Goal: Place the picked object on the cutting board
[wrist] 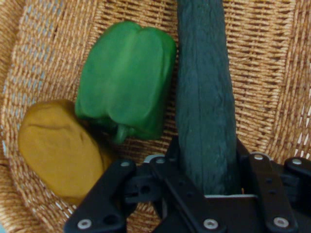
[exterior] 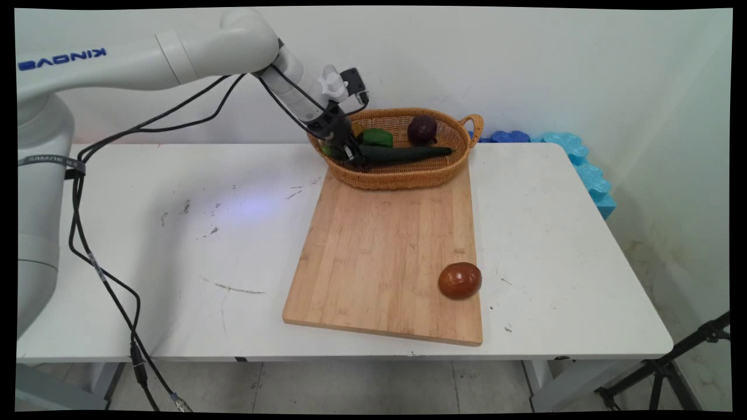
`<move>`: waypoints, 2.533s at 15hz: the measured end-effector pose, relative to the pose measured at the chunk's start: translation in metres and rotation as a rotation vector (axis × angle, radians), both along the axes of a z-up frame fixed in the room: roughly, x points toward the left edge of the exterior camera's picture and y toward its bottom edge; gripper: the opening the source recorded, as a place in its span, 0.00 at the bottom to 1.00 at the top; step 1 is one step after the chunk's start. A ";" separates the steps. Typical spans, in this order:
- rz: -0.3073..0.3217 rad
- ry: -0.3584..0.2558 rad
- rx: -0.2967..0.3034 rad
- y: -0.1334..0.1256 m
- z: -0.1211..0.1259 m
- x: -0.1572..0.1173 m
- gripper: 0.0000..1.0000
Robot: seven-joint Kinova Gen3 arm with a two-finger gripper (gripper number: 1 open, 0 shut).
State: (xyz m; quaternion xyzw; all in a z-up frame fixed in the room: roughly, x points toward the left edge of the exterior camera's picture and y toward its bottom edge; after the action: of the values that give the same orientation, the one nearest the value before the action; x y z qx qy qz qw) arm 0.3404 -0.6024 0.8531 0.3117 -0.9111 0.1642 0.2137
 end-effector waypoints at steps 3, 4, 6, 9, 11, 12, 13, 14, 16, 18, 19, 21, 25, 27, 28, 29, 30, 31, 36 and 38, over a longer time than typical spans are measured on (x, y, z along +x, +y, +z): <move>-0.011 -0.001 -0.012 0.005 0.012 0.004 0.00; -0.015 -0.002 -0.017 0.008 0.018 0.006 0.00; -0.025 -0.002 -0.027 0.015 0.031 0.011 0.00; -0.044 0.001 -0.045 0.029 0.053 0.020 0.00; -0.054 0.007 -0.056 0.039 0.069 0.026 0.00; -0.059 0.011 -0.061 0.045 0.077 0.029 0.00; -0.063 0.016 -0.064 0.051 0.085 0.031 0.00; -0.068 0.024 -0.066 0.059 0.093 0.035 0.00; -0.082 0.040 -0.061 0.074 0.105 0.038 0.00; -0.099 0.063 -0.046 0.093 0.114 0.042 0.00; -0.109 0.076 -0.034 0.103 0.117 0.043 0.00; -0.123 0.099 -0.008 0.123 0.120 0.045 0.00; -0.143 0.142 0.059 0.162 0.114 0.047 0.00; -0.148 0.161 0.090 0.178 0.107 0.046 0.00; -0.148 0.169 0.104 0.185 0.103 0.046 0.00; -0.148 0.178 0.121 0.192 0.097 0.044 0.00; -0.147 0.186 0.136 0.198 0.091 0.043 0.00; -0.147 0.192 0.149 0.202 0.084 0.041 0.00; -0.129 0.225 0.207 0.216 0.045 0.030 0.00; -0.120 0.238 0.224 0.219 0.028 0.025 0.00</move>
State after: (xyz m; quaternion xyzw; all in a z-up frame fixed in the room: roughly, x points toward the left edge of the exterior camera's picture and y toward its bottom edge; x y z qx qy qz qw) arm 0.3650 -0.3830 0.8813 0.2957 -0.9090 0.0104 0.2936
